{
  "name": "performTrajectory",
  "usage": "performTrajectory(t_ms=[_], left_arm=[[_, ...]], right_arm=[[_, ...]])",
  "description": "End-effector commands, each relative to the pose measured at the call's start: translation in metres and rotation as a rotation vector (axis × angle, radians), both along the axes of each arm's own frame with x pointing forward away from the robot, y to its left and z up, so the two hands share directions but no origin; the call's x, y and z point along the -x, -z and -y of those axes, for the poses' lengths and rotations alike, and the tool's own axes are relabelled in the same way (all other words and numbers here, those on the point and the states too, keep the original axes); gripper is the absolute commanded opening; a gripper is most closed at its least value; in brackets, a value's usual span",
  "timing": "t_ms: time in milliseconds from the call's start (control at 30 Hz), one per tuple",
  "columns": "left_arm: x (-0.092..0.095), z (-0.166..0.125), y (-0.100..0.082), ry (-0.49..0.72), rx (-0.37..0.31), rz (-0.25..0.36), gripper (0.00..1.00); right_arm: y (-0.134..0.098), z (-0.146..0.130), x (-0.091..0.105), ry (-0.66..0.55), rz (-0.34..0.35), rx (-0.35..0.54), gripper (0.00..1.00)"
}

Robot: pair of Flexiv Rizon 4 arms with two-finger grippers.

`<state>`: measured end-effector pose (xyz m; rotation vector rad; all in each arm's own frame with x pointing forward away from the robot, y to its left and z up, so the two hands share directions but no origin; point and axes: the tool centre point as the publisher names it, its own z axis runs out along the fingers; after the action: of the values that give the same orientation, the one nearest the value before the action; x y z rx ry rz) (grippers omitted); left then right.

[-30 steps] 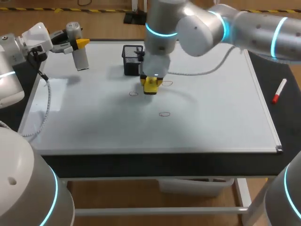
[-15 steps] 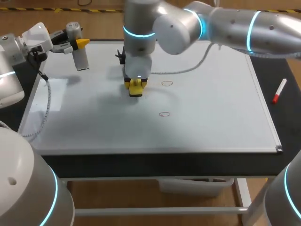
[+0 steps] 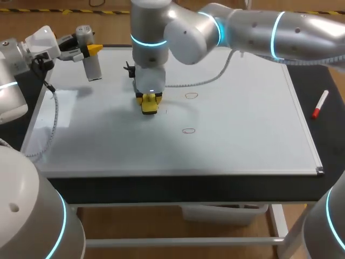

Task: Pick up the inspection probe, press it on each red-marked spot on the whiteboard one by one, put down the probe, pick up the eraser, and wipe off all the red marks.

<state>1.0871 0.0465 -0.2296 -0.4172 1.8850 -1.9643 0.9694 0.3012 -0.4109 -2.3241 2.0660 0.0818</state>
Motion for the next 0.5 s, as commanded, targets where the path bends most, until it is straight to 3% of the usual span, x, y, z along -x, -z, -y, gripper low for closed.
performTrajectory(t_ms=[33,500], left_arm=[[0.0005,0.0011,-0.0008,-0.004,0.000,0.002,0.00],[0.0005,0.0011,-0.0008,-0.004,0.000,0.002,0.00]], right_arm=[[0.0043,-0.0080,-0.0040,-0.012,-0.007,0.013,0.00],[0.0131,-0.0162,-0.0055,-0.042,-0.012,0.026,0.00]])
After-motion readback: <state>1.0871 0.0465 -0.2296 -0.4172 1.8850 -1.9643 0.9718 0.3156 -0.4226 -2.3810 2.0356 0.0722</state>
